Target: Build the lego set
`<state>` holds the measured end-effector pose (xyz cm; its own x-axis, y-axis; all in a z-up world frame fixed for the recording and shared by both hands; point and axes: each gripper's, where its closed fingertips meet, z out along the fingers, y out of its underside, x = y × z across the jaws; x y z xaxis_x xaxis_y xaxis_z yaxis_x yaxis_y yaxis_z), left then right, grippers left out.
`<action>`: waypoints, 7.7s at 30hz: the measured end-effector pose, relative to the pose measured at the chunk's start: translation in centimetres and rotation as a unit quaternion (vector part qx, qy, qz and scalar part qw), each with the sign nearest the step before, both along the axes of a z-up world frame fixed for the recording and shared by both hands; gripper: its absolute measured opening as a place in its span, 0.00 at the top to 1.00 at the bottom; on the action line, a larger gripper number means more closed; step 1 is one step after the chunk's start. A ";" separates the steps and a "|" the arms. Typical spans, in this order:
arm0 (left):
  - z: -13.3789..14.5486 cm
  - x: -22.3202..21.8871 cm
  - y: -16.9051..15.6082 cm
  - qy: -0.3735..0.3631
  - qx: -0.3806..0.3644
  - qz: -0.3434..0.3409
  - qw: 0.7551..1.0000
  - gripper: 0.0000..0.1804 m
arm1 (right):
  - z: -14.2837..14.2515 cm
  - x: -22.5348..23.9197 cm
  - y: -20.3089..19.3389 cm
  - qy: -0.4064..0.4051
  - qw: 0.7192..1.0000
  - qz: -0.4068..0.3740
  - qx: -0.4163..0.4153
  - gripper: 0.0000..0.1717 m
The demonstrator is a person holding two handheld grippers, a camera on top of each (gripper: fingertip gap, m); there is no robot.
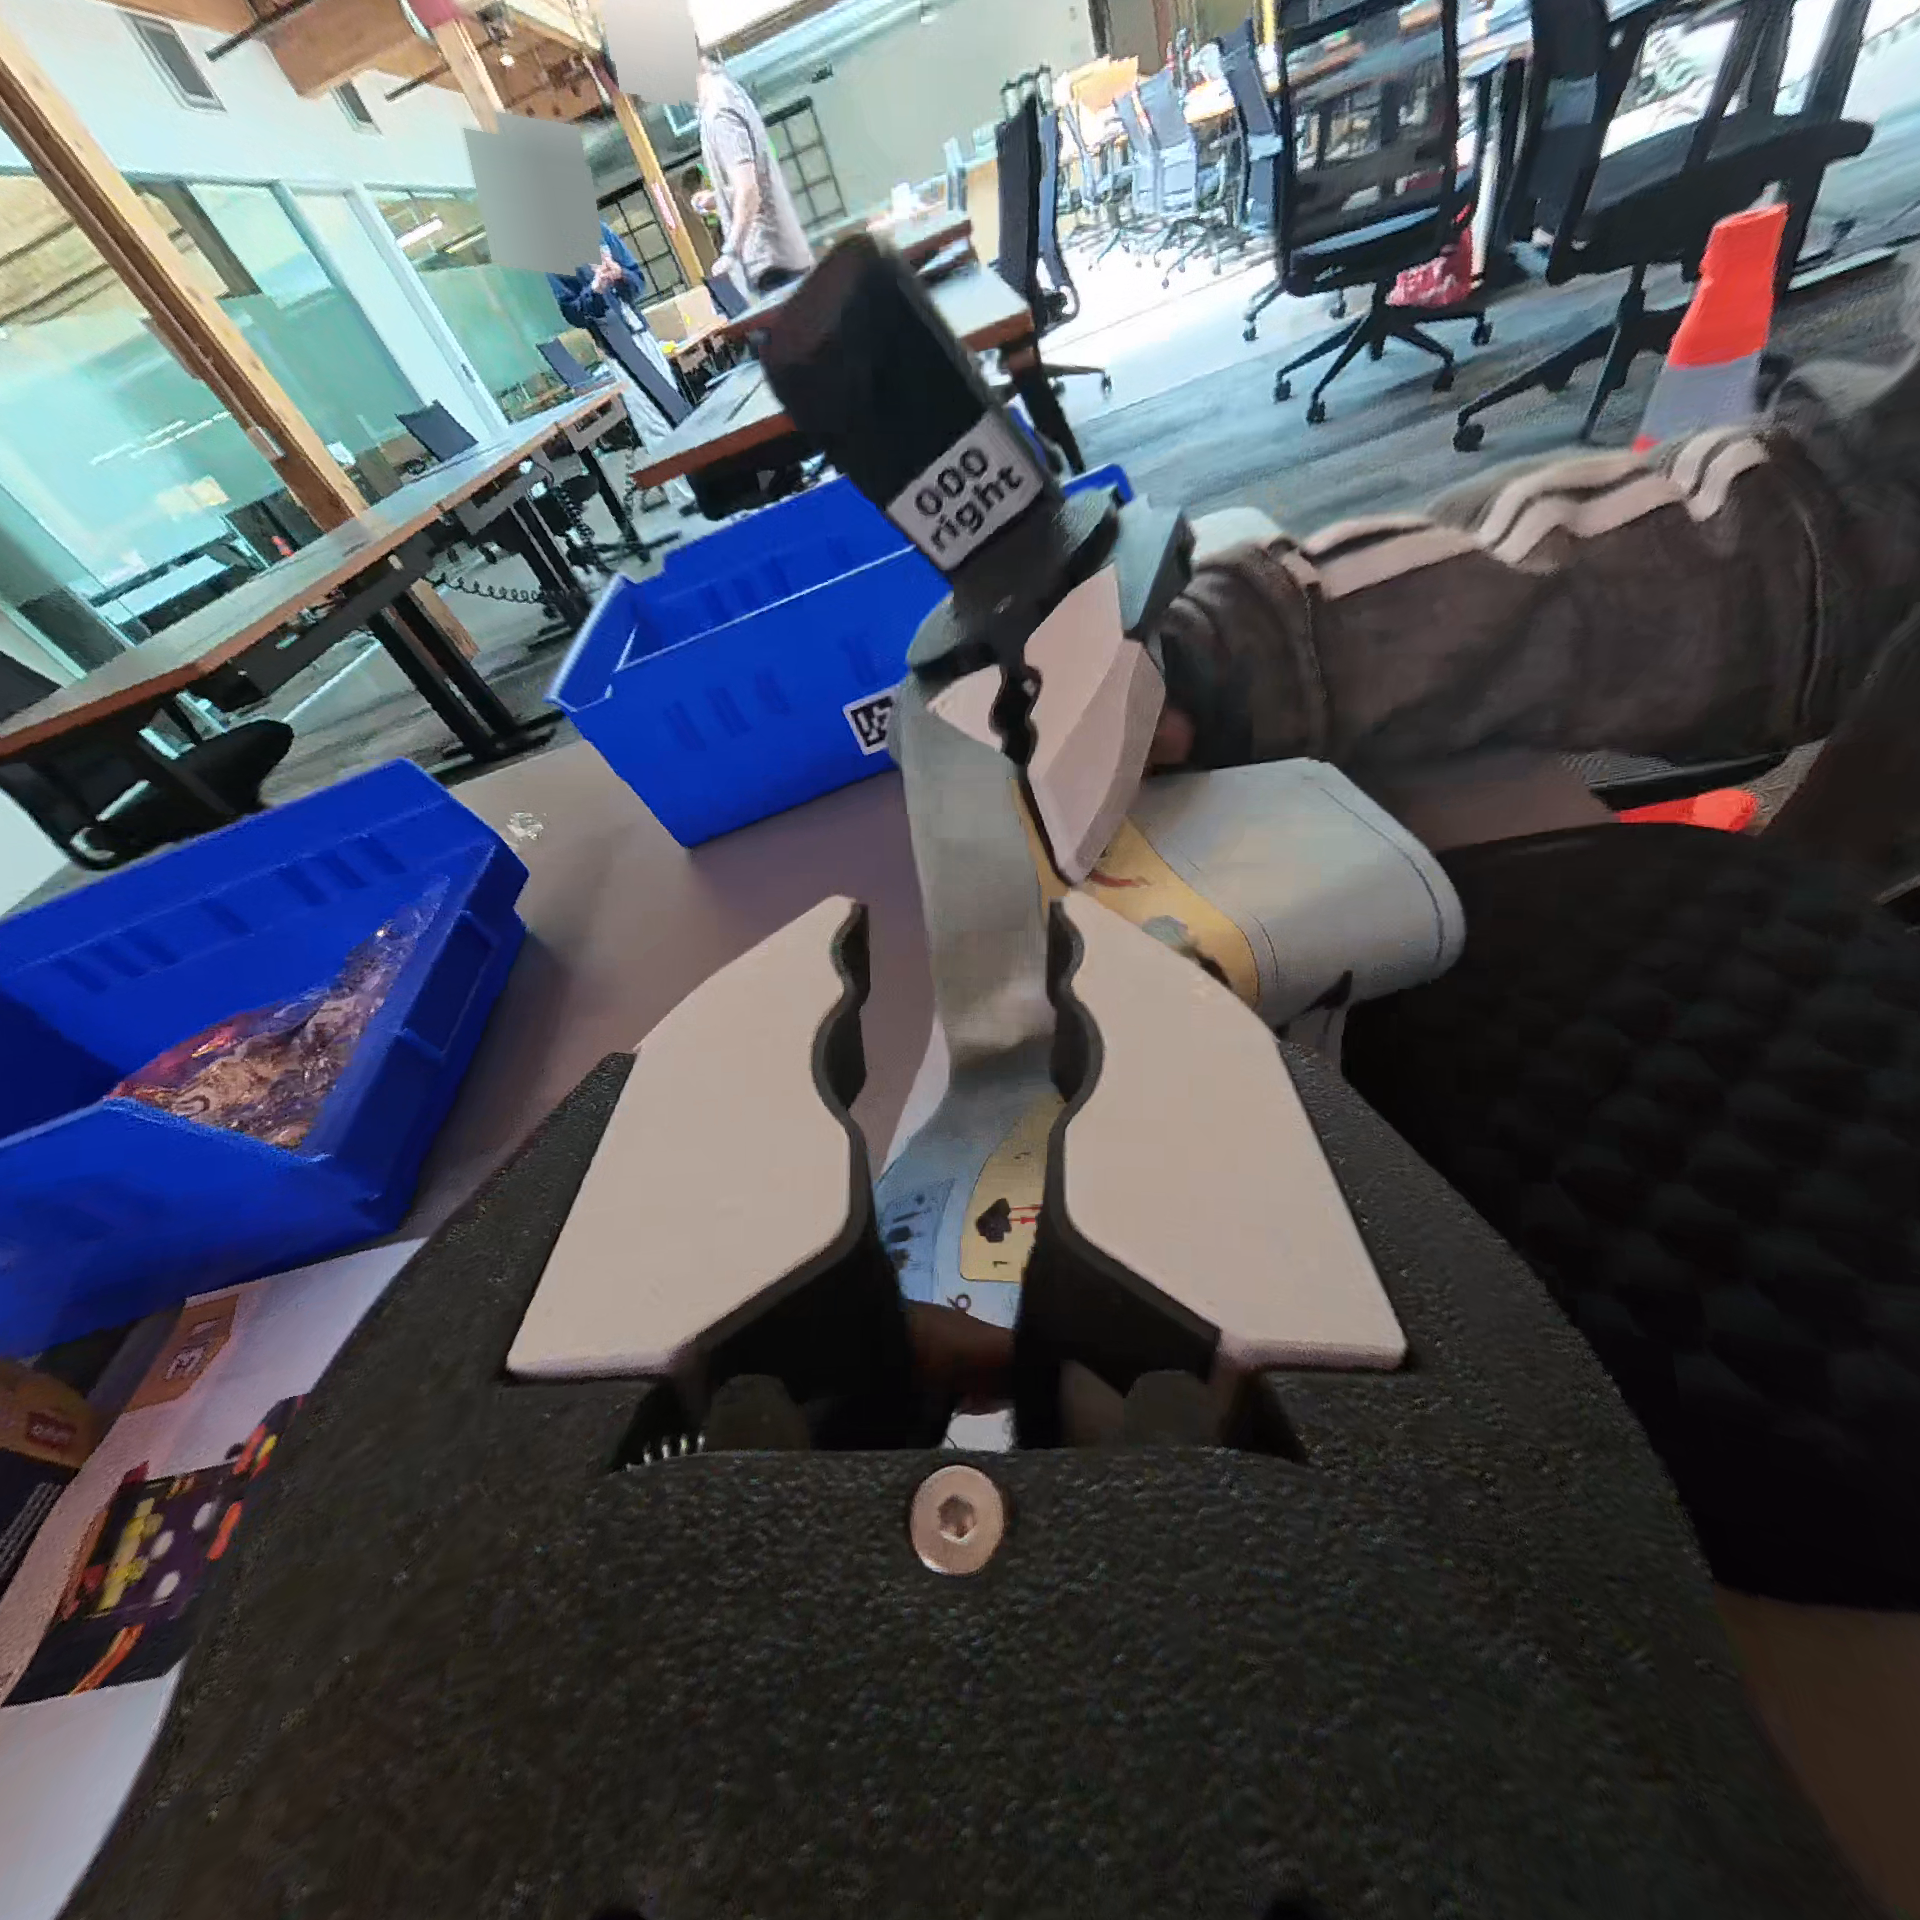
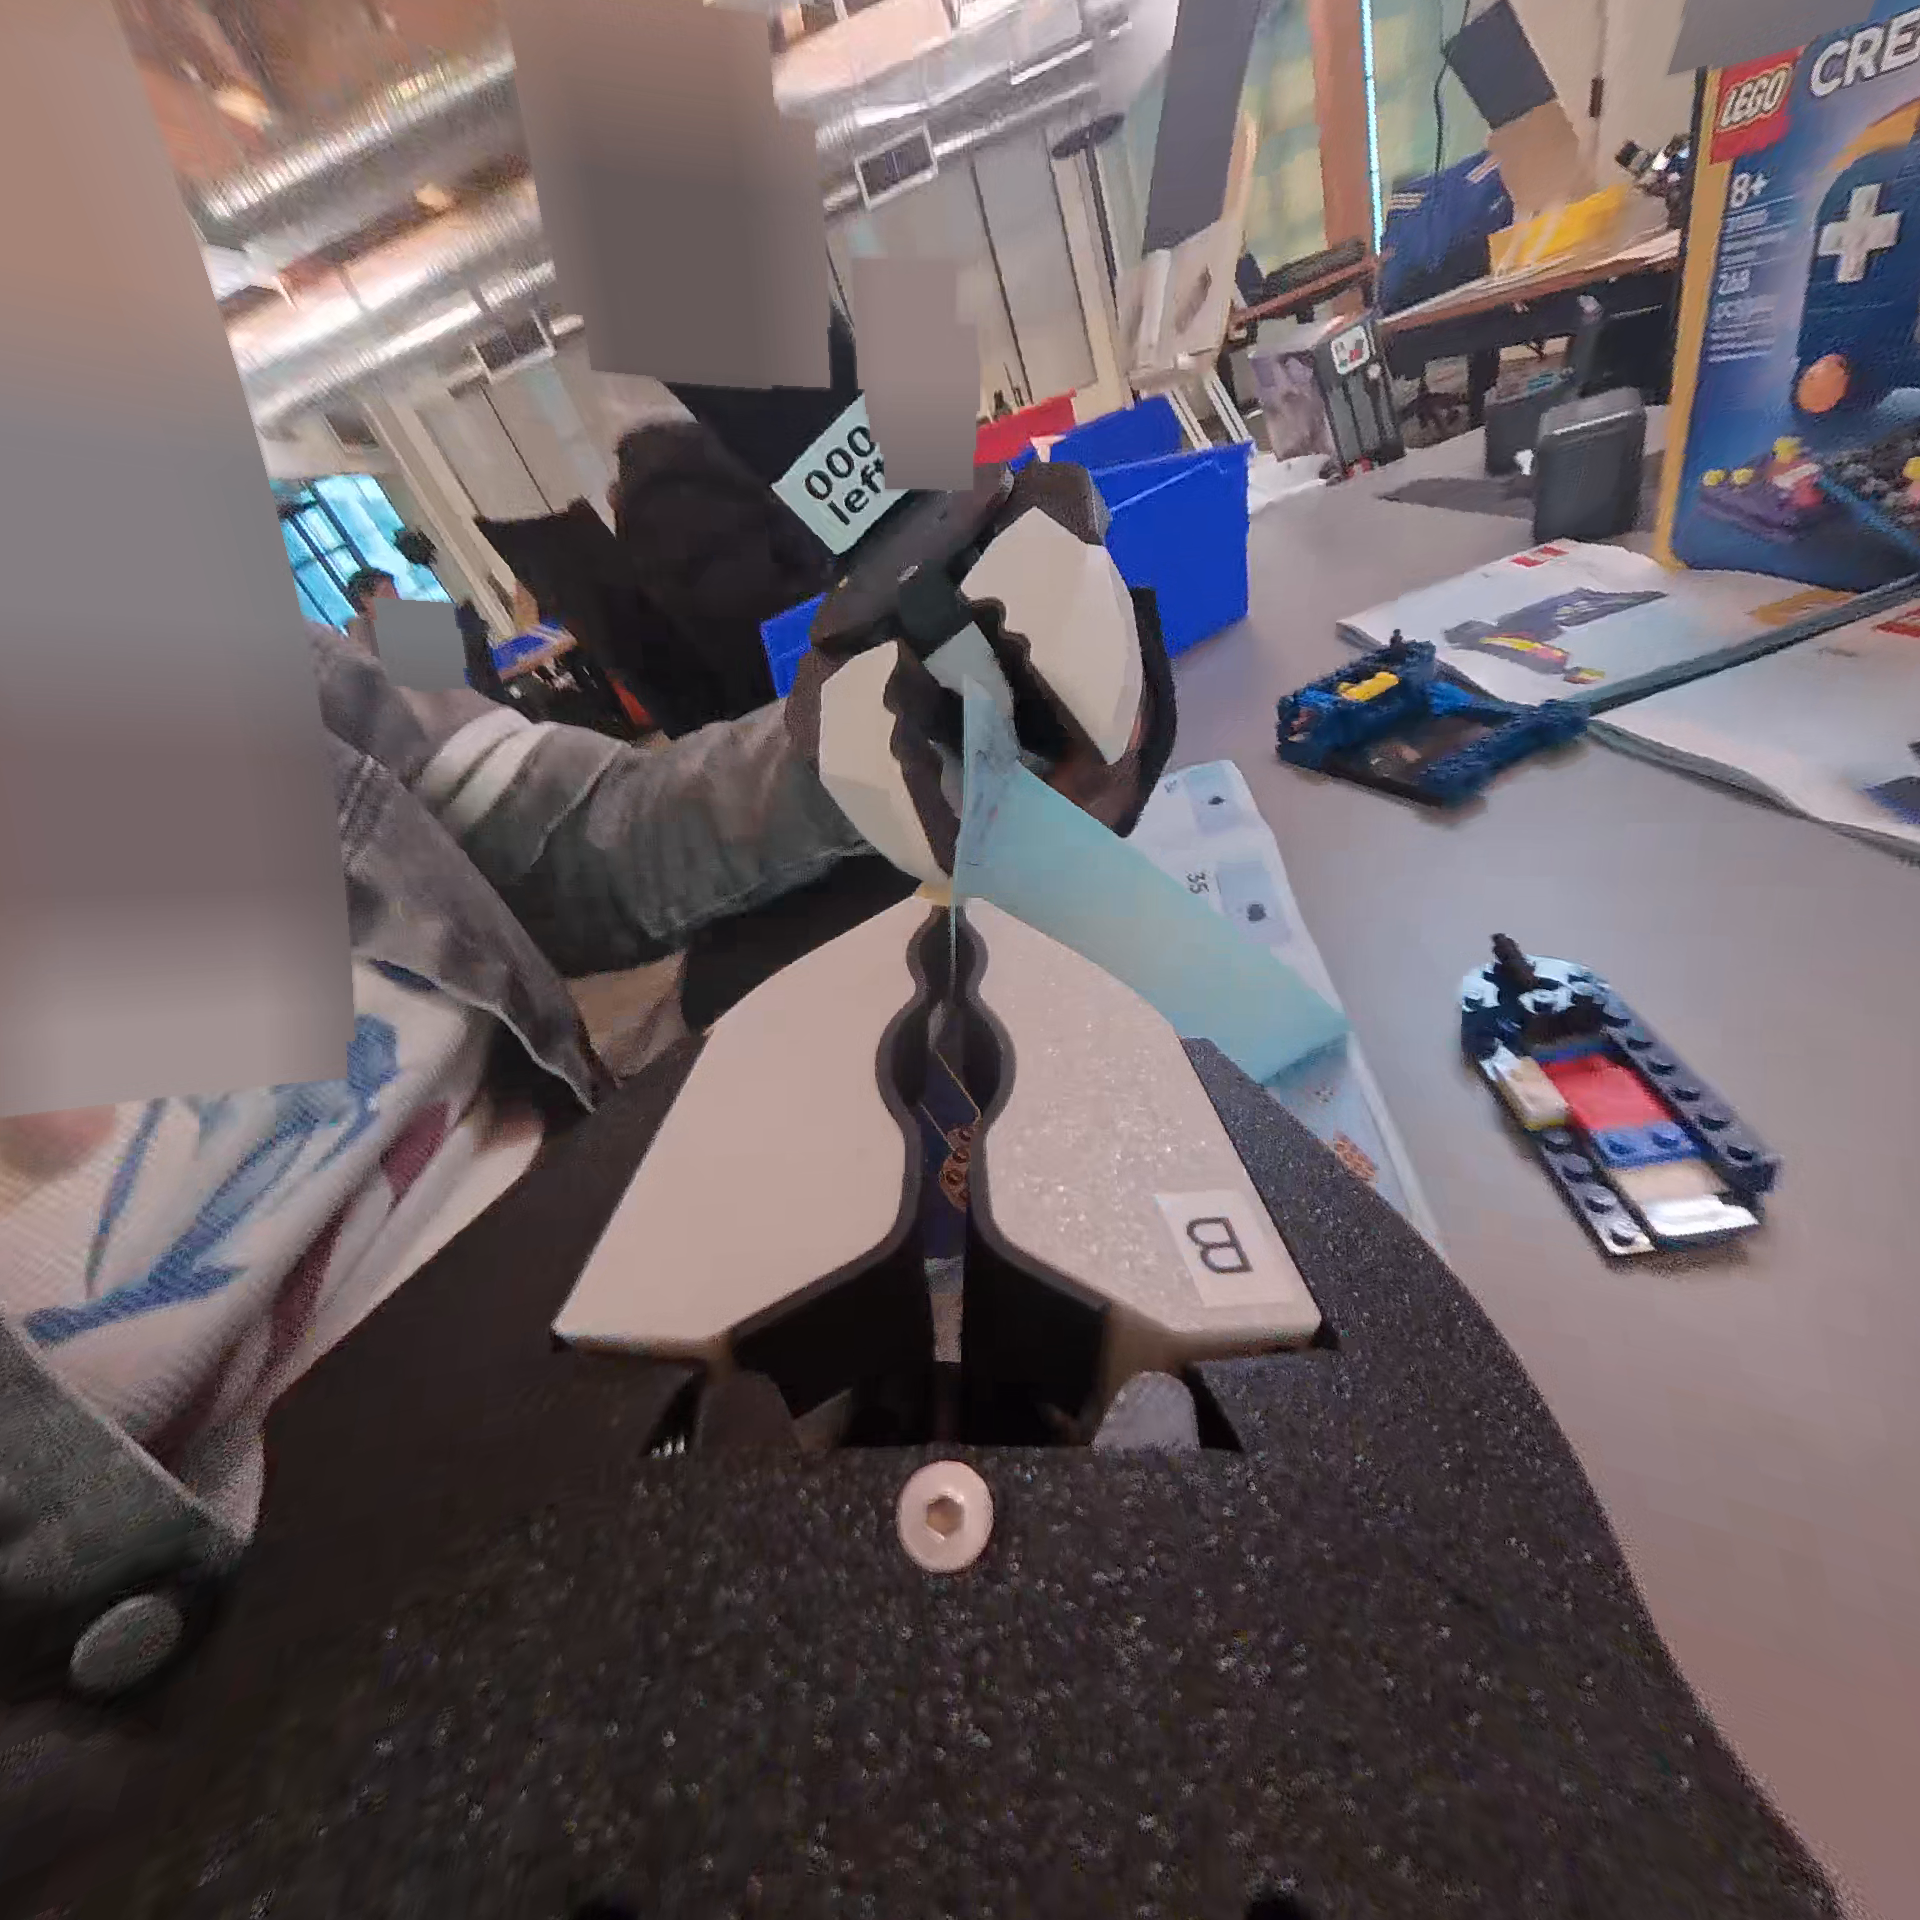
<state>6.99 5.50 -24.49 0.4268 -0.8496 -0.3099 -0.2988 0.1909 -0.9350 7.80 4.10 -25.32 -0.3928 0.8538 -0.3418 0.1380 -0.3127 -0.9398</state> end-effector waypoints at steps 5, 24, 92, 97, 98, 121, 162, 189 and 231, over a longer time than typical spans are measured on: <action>0.5 -0.8 -0.8 0.002 -0.013 -0.014 1.000 0.97 | 0.7 -1.6 -0.7 0.011 0.999 0.010 -0.041 0.97; 0.3 -0.9 -1.8 0.009 0.005 -0.052 0.999 1.00 | 3.1 -0.6 -1.4 0.061 0.970 0.113 -0.206 0.88; -0.4 -2.6 -1.4 0.018 0.006 -0.033 0.999 0.91 | 1.5 0.7 0.0 0.008 0.993 0.038 -0.111 1.00; 0.6 -2.8 -1.3 0.004 0.029 -0.021 0.999 0.92 | 1.2 0.6 0.5 0.002 0.993 0.024 -0.116 1.00; 0.8 -2.8 -1.2 0.001 0.033 -0.019 0.999 0.92 | 1.3 0.6 0.6 0.003 0.993 0.022 -0.118 1.00; 0.5 -2.0 -1.7 0.015 0.032 -0.036 0.999 1.00 | 1.4 0.6 -0.1 0.009 0.993 0.038 -0.108 1.00; -4.2 -21.2 1.4 0.138 -0.203 0.349 0.905 0.99 | -8.6 -9.0 -2.2 -0.177 0.934 0.073 0.303 1.00; -9.8 -4.8 -1.5 0.375 -0.150 0.112 0.908 0.97 | -10.1 -6.6 0.2 -0.251 0.929 0.055 0.268 1.00; 8.2 -14.6 1.1 -0.165 0.091 0.298 0.936 0.90 | -10.2 -1.5 -1.1 -0.319 0.928 0.174 0.086 1.00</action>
